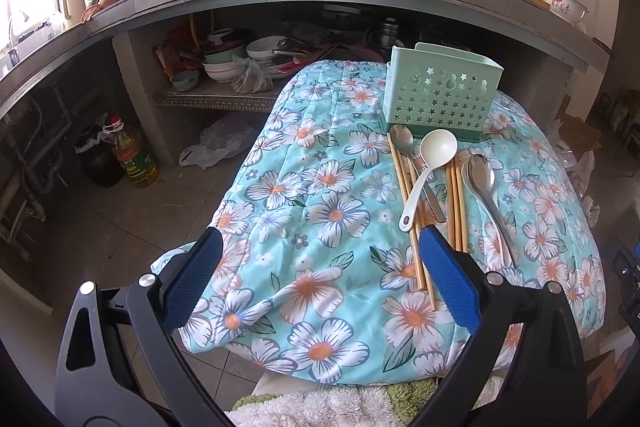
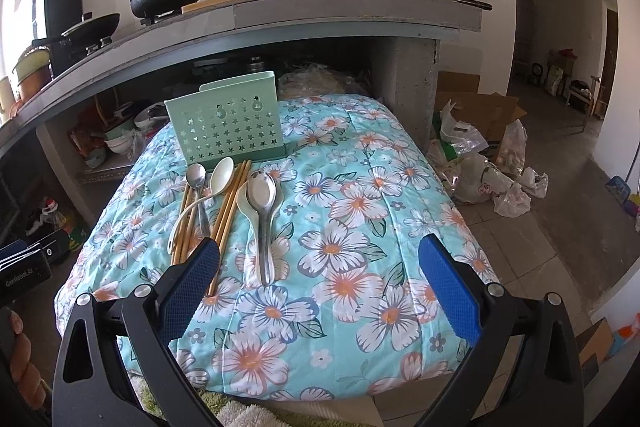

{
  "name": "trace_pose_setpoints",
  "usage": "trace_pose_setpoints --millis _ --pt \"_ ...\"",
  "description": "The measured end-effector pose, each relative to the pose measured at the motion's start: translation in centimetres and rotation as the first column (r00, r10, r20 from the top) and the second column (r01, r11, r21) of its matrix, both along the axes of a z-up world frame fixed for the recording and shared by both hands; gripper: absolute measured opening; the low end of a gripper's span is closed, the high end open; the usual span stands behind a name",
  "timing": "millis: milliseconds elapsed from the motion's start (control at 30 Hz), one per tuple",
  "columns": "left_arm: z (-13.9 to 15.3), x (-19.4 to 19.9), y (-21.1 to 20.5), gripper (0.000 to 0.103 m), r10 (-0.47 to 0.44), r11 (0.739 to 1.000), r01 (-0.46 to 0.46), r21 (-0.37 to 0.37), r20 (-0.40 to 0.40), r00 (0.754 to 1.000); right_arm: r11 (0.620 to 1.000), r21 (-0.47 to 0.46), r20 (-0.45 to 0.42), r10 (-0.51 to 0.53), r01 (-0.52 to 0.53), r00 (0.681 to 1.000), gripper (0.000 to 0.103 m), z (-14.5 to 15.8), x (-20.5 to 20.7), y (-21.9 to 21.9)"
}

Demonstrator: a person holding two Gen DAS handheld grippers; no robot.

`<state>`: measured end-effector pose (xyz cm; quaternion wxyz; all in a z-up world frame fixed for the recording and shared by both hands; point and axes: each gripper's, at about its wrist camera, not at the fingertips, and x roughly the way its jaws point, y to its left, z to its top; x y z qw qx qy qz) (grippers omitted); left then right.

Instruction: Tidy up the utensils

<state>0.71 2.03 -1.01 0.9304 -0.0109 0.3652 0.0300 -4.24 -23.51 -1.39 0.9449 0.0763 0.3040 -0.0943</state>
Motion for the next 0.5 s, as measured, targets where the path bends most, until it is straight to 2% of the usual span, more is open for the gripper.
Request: trace_pose_setpoints --millis 500 --pt "0.01 -0.11 -0.2 0.095 -0.002 1.0 0.002 -0.003 0.002 1.0 1.0 -0.02 0.004 0.02 -0.02 1.0 0.097 0.53 -0.34 -0.15"
